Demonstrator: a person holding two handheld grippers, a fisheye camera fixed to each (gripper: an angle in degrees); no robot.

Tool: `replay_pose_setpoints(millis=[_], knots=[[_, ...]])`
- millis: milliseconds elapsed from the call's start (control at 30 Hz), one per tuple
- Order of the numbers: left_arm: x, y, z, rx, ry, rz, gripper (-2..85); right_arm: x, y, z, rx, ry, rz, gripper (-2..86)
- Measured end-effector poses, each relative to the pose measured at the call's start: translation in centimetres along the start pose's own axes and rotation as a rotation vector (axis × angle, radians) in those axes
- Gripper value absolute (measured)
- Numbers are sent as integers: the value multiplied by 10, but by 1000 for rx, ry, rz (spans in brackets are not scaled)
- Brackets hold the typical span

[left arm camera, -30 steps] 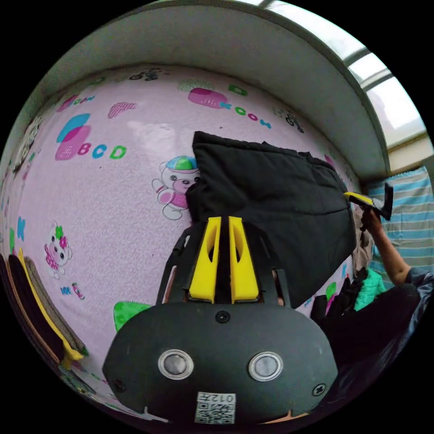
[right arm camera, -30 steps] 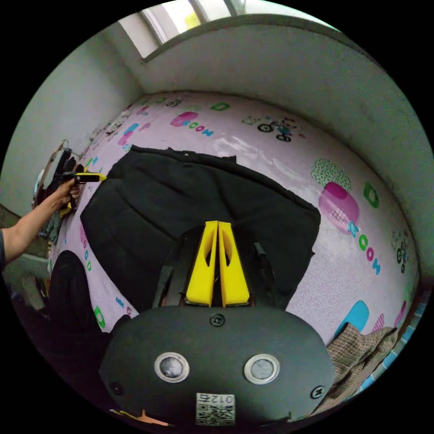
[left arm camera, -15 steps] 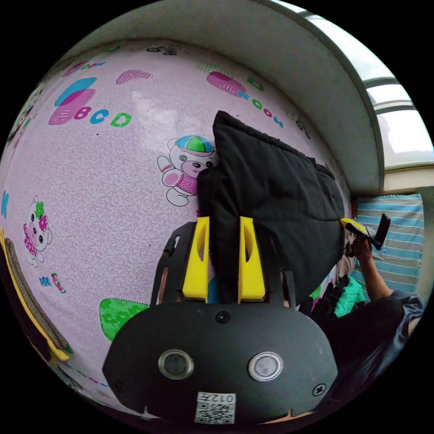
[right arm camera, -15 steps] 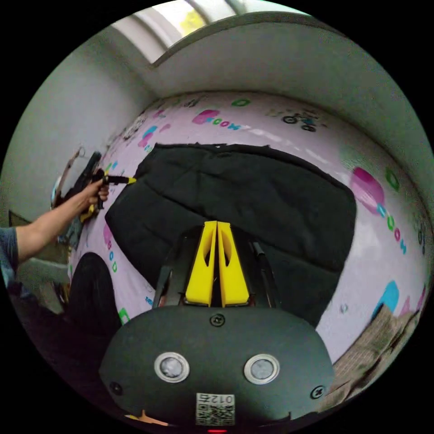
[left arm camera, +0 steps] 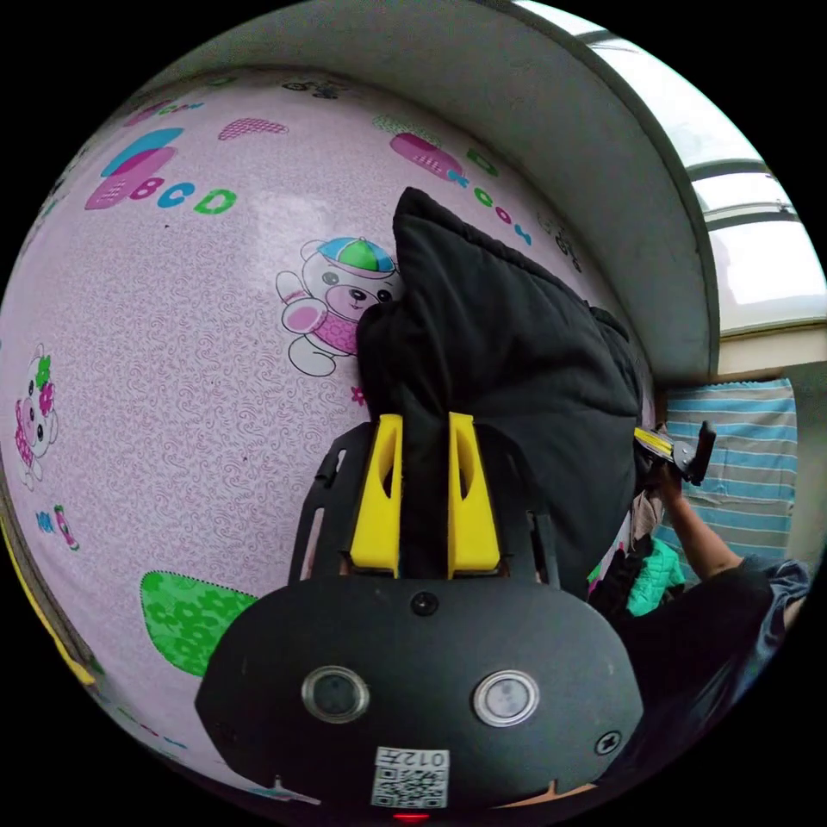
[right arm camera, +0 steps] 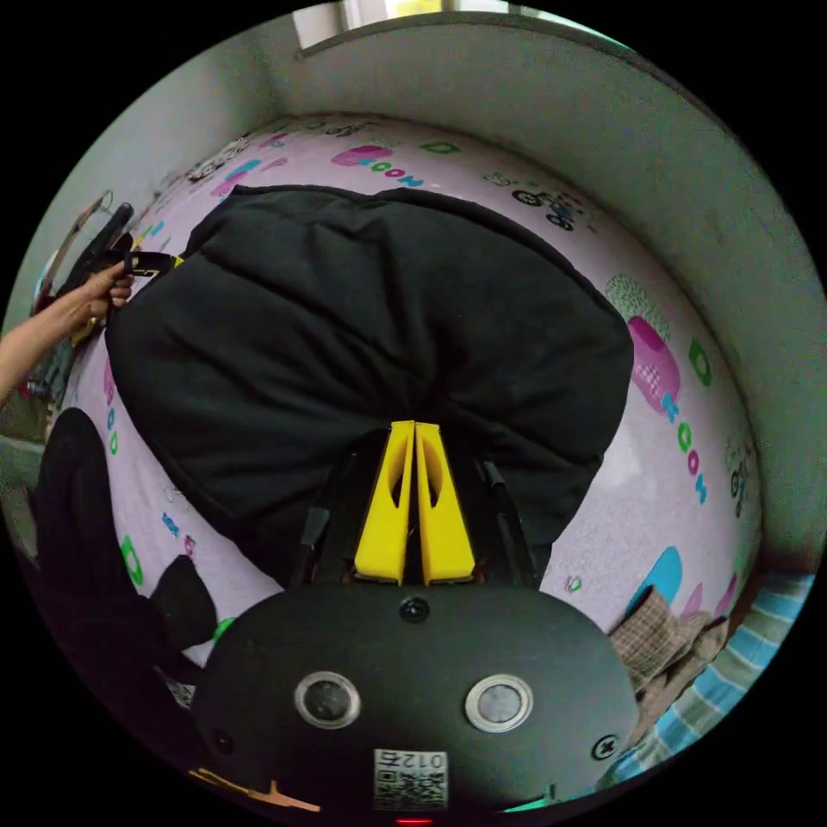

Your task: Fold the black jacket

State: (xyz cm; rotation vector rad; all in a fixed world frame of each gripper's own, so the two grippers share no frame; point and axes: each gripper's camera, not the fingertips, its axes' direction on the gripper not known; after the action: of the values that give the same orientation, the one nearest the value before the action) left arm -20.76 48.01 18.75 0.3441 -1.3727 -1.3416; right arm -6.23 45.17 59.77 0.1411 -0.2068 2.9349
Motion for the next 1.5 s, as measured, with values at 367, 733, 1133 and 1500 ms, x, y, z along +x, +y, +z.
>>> replay_pose_setpoints(millis=[367, 733, 1133, 1500], knots=[[22, 24, 27, 39, 182, -136, 97, 57, -81, 15, 28, 98, 121, -8], [-23, -6, 23, 18, 261, -240, 133, -213, 17, -2, 360, -89, -632, 79], [-18, -35, 29, -55, 215, -194, 128, -315, 56, 67, 311, 210, -1072, 167], [-24, -48, 31, -58, 229, -152, 83, -284, 47, 79, 283, 183, -945, 78]])
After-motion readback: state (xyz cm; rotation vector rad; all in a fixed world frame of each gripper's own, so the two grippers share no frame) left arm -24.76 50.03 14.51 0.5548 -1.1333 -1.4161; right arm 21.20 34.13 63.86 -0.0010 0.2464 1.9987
